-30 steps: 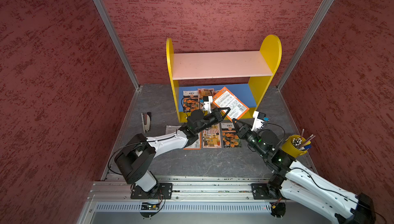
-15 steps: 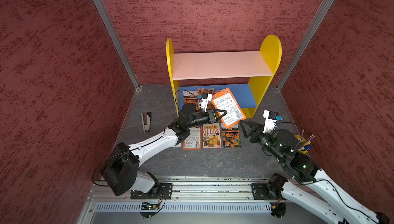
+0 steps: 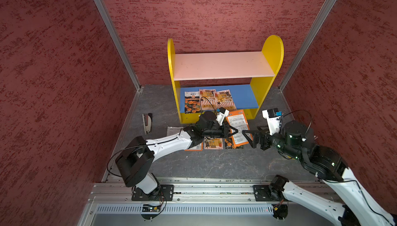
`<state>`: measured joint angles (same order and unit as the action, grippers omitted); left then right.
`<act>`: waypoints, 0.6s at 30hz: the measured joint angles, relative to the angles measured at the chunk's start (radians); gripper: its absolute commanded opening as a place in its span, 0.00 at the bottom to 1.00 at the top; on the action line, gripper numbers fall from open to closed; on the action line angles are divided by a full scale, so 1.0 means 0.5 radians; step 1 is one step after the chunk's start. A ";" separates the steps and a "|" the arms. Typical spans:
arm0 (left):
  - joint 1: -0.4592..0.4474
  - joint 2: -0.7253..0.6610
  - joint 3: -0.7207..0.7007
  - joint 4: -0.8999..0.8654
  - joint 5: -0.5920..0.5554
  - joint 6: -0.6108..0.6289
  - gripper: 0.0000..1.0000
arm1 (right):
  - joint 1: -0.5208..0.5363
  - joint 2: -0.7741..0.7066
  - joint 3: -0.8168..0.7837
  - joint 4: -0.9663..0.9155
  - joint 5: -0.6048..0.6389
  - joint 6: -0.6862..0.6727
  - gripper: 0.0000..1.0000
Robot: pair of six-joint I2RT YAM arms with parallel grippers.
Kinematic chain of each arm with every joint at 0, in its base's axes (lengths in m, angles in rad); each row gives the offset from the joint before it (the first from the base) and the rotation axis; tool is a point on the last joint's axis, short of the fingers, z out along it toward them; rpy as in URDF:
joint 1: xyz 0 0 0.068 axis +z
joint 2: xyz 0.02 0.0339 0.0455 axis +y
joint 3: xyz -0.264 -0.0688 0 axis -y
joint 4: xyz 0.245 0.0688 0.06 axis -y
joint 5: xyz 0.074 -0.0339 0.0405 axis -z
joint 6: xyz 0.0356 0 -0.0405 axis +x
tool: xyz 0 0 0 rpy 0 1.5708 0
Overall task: Take the seed bag off the shelf
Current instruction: Pick up the seed packet from the shelf.
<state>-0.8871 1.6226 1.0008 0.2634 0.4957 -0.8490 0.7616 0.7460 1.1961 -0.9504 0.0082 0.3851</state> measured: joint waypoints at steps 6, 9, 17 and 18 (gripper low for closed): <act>-0.068 0.360 0.170 0.061 -0.083 -0.092 0.00 | -0.001 0.044 0.146 -0.332 -0.088 -0.088 0.98; -0.098 0.513 0.352 0.009 -0.122 -0.119 0.00 | 0.000 0.042 0.161 -0.436 -0.101 -0.108 0.98; -0.162 0.818 0.842 -0.253 -0.128 -0.125 0.00 | 0.000 0.036 0.161 -0.577 -0.108 -0.121 0.99; -0.165 0.857 0.899 -0.298 -0.120 -0.124 0.00 | -0.001 0.032 0.161 -0.584 -0.108 -0.121 0.98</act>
<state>-0.9695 2.0510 1.4502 0.1146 0.4358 -0.9112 0.7612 0.7620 1.2766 -1.2427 -0.0456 0.3244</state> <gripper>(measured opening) 0.053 0.984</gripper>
